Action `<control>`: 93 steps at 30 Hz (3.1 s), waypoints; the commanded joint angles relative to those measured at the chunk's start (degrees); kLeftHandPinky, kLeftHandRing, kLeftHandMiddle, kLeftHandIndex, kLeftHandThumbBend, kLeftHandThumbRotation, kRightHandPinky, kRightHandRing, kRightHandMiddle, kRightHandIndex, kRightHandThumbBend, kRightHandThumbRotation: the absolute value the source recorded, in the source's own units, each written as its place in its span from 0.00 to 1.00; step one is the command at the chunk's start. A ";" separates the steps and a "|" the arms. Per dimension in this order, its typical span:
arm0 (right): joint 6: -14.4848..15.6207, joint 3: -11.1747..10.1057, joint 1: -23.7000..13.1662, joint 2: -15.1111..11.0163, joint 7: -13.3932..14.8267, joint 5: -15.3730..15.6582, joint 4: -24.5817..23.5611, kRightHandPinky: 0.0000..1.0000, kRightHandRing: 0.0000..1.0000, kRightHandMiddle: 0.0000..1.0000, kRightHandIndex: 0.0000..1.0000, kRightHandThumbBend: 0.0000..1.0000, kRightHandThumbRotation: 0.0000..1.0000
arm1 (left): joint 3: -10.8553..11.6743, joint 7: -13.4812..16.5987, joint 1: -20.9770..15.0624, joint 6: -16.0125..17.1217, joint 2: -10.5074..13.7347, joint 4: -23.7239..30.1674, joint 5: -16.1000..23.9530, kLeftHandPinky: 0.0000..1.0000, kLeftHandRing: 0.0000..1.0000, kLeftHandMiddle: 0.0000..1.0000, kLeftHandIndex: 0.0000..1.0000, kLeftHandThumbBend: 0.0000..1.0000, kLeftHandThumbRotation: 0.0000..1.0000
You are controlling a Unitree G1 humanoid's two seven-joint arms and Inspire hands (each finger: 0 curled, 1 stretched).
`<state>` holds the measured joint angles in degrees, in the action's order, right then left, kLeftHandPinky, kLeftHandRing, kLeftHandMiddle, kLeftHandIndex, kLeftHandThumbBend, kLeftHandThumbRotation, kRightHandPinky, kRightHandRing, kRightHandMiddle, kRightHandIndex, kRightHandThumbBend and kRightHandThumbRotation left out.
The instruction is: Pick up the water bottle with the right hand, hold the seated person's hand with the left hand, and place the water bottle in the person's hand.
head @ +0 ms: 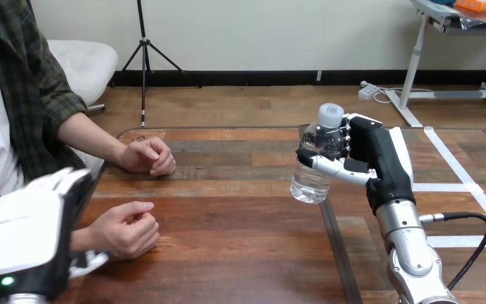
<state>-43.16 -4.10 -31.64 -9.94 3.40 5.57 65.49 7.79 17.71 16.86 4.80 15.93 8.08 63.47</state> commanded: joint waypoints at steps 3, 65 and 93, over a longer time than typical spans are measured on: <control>-3.12 0.13 -2.54 -0.11 -0.10 -0.18 -4.17 0.36 0.41 0.47 0.48 0.74 0.00 | -0.76 -5.56 -1.84 -5.72 2.92 3.76 1.27 0.73 0.80 0.82 0.76 1.00 0.00; -2.50 -0.29 -2.95 -1.13 -1.00 -0.56 -3.52 0.36 0.41 0.47 0.49 0.73 0.00 | -15.62 -26.35 -17.01 -19.97 12.57 -12.25 -0.35 0.78 0.81 0.83 0.80 0.89 0.00; -2.36 -0.51 -2.99 -1.48 -1.41 -1.11 -3.54 0.37 0.42 0.48 0.49 0.73 0.00 | -20.69 -32.21 -20.02 -21.96 13.85 -15.34 -1.73 0.72 0.75 0.78 0.75 0.86 0.00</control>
<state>-44.47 -3.94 -31.53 -10.89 2.24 5.38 65.48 -9.38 -11.85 -3.11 -17.43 29.59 -4.81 62.55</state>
